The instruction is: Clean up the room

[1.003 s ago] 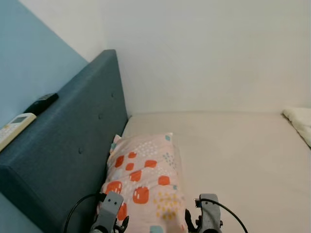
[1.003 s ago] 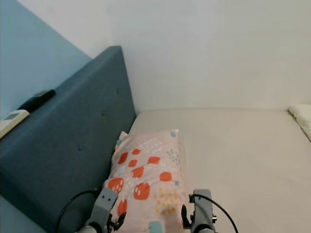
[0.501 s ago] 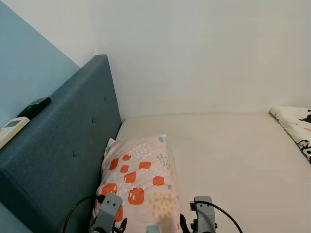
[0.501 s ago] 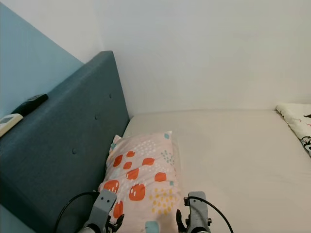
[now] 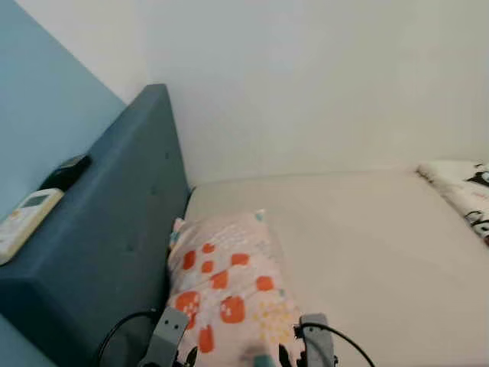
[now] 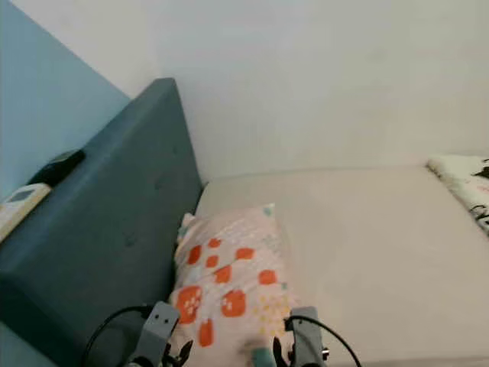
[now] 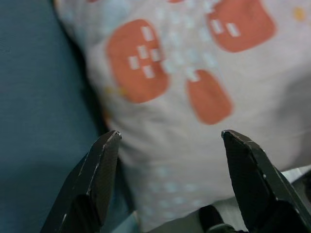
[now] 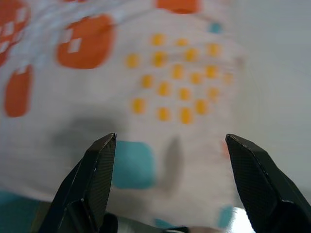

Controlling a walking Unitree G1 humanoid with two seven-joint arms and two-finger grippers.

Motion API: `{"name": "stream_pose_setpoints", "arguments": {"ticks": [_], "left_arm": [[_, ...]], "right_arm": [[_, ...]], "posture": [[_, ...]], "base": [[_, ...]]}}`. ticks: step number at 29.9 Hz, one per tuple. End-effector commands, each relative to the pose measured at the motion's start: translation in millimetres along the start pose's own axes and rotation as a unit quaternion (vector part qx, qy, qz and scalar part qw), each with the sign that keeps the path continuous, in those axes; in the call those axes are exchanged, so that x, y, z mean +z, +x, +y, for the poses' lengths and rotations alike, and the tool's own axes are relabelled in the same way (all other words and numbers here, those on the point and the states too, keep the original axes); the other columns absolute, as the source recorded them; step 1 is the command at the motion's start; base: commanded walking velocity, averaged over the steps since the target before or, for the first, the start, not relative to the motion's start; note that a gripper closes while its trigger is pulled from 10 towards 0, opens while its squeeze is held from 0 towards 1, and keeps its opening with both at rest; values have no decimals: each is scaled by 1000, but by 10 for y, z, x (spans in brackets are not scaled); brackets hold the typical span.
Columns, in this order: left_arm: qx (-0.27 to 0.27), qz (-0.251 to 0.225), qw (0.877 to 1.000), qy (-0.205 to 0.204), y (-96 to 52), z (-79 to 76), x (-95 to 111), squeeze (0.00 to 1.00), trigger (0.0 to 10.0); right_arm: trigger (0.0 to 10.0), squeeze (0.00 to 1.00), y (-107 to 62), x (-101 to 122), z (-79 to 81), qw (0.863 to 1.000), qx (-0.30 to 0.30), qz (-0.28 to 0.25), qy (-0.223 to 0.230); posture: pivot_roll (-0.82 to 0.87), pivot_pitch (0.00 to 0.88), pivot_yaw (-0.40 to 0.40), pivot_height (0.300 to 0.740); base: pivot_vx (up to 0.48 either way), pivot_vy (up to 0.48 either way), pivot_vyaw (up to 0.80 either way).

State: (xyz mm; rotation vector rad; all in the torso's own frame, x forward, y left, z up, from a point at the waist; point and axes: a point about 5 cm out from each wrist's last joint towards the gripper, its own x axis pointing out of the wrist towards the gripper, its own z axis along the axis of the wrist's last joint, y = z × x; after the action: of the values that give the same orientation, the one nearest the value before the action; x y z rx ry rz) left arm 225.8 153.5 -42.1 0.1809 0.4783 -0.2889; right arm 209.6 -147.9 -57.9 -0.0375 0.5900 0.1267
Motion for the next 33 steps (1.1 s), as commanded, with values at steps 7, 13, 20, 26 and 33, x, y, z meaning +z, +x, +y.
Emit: {"name": "stream_pose_setpoints", "arguments": {"ticks": [7, 13, 20, 26, 33], "left_arm": [[-25, -19, 999, 21, -70, 9, -13, 0, 10000], [-20, -16, 1000, 7, -95, -6, -45, 0, 10000], [-16, -20, 1000, -6, -109, -13, -48, 0, 10000], [11, -14, 999, -34, -113, 37, -62, 0, 10000], [19, -16, 999, -25, -104, 59, -40, 0, 10000]], "right_arm": [[10000, 0, -29, 47, -63, 1000, 0, -26, -12], [10000, 0, -66, 20, -74, 1000, -4, -28, -7], [10000, 0, -82, 17, -67, 1000, -1, -30, -9], [10000, 0, -92, 23, -92, 999, -3, -32, -11], [10000, 0, -84, 40, -99, 999, -2, -30, -11]], "posture": [[12, 4, 32, 740], [4, 8, 34, 740], [1, 7, 33, 740], [1, 5, 28, 740], [2, 3, 26, 740]], "base": [[0, 0, 0], [0, 0, 0], [0, -137, 0], [0, -80, 0], [0, 0, 0]]}}
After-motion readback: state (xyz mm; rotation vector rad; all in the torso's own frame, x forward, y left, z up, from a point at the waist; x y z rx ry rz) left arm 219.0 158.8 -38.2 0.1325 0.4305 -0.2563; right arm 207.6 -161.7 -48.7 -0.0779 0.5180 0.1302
